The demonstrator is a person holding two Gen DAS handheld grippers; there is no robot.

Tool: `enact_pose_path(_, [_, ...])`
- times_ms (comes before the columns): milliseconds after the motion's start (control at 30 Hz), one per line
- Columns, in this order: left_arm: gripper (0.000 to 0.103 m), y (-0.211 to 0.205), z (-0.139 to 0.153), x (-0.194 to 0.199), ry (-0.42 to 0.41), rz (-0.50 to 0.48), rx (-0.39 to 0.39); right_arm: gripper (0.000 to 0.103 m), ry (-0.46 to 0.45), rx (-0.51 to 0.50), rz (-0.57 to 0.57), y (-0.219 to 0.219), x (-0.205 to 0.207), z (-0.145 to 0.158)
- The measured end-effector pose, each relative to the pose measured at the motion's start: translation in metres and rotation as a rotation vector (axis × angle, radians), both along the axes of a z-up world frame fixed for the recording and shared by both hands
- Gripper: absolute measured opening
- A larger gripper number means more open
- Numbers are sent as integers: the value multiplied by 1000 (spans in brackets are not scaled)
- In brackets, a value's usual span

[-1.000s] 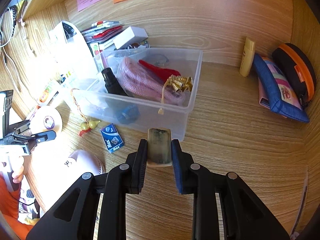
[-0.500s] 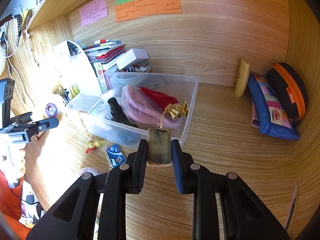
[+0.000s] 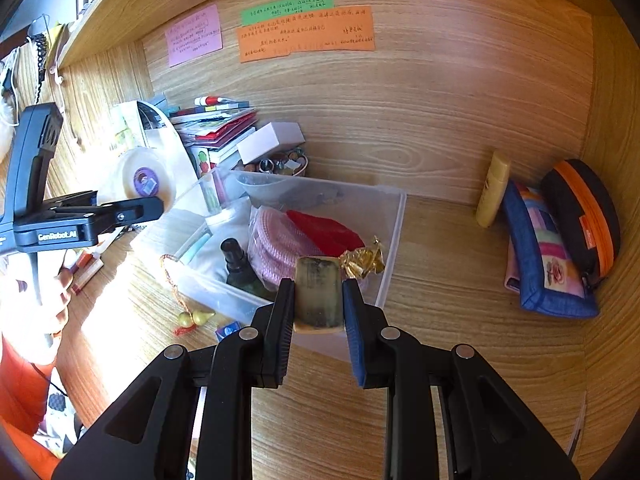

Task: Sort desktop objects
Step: 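Carry the cream cup and amber block over the clear box with both grippers, then open both grippers to drop the cream cup and amber block into the box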

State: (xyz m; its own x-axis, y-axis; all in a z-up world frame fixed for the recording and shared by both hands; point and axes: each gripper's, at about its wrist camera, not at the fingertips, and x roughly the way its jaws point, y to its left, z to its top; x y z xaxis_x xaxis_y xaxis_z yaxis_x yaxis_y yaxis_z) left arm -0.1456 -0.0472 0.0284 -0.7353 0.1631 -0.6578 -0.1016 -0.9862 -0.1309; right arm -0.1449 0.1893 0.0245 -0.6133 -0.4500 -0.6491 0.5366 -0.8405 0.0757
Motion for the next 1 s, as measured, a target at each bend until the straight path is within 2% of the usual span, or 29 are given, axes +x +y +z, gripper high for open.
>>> enact_pose_path(300, [88,15,-18,-33,-53,-40,-1,22,-36,32,3,-11,-29,-13])
enact_pose_path(667, [88,21,-39,-42,-107,-85,2,22,-61,66,5,-20,-44,-35])
enact_pose_path(1000, [88,31,-50,-44,-117,-92,-61,22,-18,86,23,-26,-39,-38])
